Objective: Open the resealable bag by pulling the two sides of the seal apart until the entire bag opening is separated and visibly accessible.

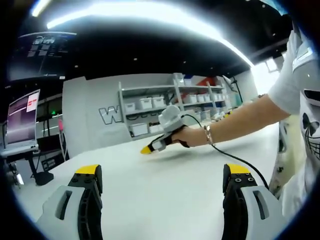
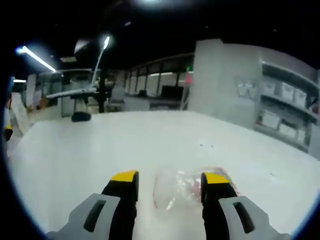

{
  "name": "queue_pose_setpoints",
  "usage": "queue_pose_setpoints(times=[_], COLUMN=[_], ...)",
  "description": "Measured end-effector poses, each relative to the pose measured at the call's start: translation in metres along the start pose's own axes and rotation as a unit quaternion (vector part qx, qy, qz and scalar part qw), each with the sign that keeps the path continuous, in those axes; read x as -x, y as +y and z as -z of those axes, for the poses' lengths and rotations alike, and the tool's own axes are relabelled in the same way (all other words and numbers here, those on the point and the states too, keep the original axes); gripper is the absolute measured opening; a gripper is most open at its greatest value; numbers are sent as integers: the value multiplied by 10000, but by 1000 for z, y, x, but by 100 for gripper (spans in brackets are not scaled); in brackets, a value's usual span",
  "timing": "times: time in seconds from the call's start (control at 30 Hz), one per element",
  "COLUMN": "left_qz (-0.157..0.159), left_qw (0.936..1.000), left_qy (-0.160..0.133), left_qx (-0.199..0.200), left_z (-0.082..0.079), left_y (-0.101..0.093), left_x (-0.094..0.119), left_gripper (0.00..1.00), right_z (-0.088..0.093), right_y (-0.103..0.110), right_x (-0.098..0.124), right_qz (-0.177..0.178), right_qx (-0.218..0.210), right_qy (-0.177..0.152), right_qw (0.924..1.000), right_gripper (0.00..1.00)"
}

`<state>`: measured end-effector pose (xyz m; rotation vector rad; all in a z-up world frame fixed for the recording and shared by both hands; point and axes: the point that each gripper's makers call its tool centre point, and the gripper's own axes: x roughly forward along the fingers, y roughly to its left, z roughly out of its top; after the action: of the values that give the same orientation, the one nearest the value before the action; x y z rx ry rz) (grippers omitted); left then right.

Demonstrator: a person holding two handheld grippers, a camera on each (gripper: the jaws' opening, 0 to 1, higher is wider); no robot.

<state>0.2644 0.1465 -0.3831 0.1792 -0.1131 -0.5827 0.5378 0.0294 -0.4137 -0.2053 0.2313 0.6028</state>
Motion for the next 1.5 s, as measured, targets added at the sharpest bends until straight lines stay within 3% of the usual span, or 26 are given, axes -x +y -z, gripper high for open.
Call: queue_pose_setpoints(times=[0.6, 1.5], left_qz=[-21, -44], left_qw=[10000, 10000], left_qy=[-39, 42], left_qx=[-48, -58], left_z=[-5, -3], left_y=[-3, -4], left_x=[4, 6], left_gripper=[99, 99], right_z=[4, -3], right_y=[-10, -13], right_x=[7, 39], right_qz=[115, 303], right_qx=[-302, -393], right_qy=[-13, -343], right_qw=[9995, 9982], right_gripper=[79, 85])
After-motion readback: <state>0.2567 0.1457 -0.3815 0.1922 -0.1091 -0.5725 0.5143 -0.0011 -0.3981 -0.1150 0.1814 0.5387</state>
